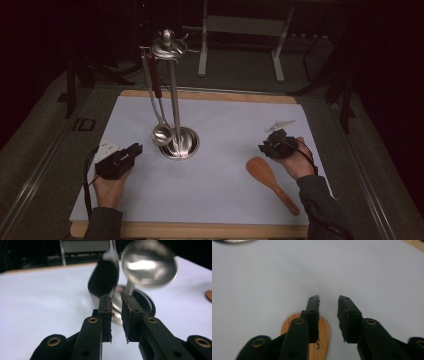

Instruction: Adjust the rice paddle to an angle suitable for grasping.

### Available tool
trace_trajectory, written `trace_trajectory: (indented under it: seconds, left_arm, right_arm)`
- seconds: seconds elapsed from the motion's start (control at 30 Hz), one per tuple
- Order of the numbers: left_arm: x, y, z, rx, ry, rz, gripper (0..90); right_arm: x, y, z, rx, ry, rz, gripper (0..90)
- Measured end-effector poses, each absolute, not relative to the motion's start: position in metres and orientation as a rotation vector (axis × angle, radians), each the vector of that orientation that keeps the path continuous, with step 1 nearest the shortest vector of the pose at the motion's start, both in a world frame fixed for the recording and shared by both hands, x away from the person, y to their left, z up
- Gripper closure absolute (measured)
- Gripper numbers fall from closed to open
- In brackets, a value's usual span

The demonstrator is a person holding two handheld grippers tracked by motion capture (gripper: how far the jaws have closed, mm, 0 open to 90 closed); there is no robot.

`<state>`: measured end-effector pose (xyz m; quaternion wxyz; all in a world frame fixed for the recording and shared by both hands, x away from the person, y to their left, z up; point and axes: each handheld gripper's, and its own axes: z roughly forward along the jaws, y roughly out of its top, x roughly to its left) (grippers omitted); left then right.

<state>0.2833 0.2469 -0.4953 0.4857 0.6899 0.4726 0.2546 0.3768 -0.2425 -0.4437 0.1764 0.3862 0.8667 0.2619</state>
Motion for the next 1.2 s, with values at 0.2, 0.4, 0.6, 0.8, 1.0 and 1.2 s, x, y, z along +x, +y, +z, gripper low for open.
trace_trajectory:
  seconds: [0.2,0.4,0.6,0.8,1.0,1.2]
  left_arm:
    - [0.280,0.242,-0.522,1.683,1.181,0.557,76.8]
    - [0.280,0.239,-0.526,1.676,1.182,0.544,76.1]
    - [0.281,0.240,-0.529,1.674,1.194,0.529,76.1]
    - [0.281,0.236,-0.530,1.688,1.186,0.528,76.1]
    - [0.281,0.236,-0.532,1.697,1.190,0.525,76.0]
    - [0.281,0.238,-0.532,1.692,1.196,0.526,76.0]
  right_arm:
    - [0.370,-0.261,-0.461,1.145,2.469,0.680,78.4]
    - [0.378,-0.265,-0.486,1.262,2.469,0.584,88.4]
    - [0.381,-0.256,-0.504,1.260,2.505,0.517,88.8]
    - [0.378,-0.239,-0.507,1.205,2.538,0.538,88.7]
    - [0.370,-0.215,-0.507,1.111,2.610,0.610,86.9]
    - [0.355,-0.215,-0.495,1.051,2.647,0.693,87.8]
